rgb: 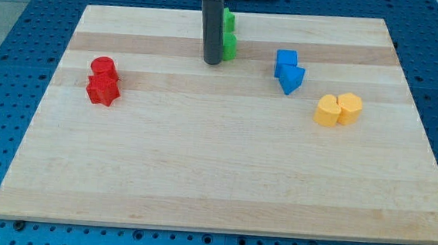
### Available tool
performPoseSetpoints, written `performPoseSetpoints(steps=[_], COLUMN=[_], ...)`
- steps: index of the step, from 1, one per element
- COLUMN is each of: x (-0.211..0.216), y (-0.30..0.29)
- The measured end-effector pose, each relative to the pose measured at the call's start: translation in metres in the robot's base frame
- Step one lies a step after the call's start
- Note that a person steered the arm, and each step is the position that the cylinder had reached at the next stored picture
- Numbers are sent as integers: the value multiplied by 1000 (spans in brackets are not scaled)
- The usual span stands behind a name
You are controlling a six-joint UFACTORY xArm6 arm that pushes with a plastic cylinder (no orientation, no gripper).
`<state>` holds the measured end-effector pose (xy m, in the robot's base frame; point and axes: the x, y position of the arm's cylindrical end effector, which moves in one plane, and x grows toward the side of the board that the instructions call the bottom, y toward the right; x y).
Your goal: Move the green circle to the green star
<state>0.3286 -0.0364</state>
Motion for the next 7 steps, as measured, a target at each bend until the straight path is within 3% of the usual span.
performPoseSetpoints(steps=[3, 7], x=[8, -26], y=[33, 22])
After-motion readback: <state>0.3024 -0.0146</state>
